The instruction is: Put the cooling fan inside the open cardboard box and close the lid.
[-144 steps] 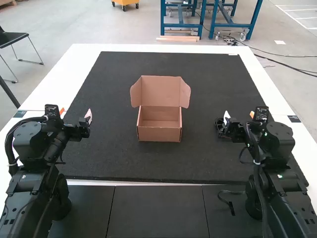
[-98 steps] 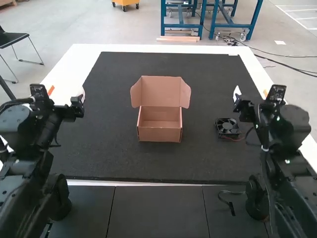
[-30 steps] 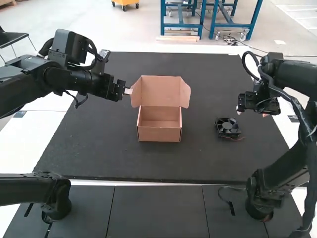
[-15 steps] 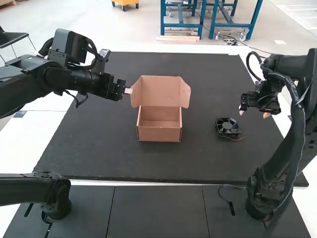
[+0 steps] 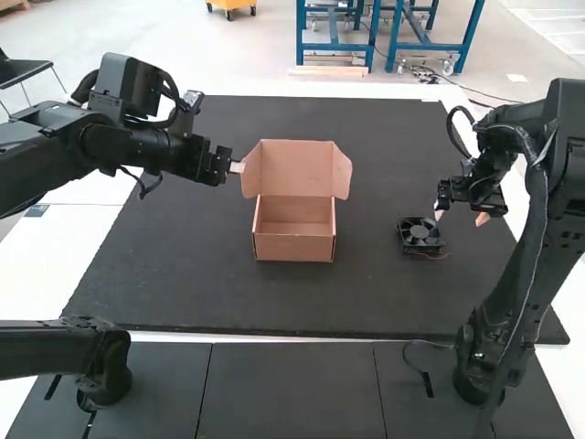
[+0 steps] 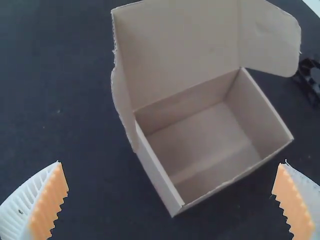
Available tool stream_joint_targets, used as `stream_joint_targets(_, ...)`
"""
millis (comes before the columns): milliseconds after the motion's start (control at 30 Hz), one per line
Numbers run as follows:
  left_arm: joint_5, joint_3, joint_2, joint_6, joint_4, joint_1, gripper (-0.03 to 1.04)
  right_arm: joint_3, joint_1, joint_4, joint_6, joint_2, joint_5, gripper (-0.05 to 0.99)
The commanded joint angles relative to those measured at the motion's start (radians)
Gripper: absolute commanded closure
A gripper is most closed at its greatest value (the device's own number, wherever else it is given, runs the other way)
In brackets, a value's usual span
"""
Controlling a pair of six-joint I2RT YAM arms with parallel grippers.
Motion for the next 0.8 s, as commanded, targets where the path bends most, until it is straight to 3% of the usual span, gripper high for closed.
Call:
stream_joint_targets(0,-0.008,0.034,-0.019,0.015,0.003,0.009,0.04,0.047,-0.006,-0.001,-0.004,0.025,-0.016,0.05)
stream_joint_targets(767,-0.006,0.038,-0.016,0.011,0.021,0.009,0.04,0.106,-0.011,-0.059,0.006,0.156,0.012,0.04)
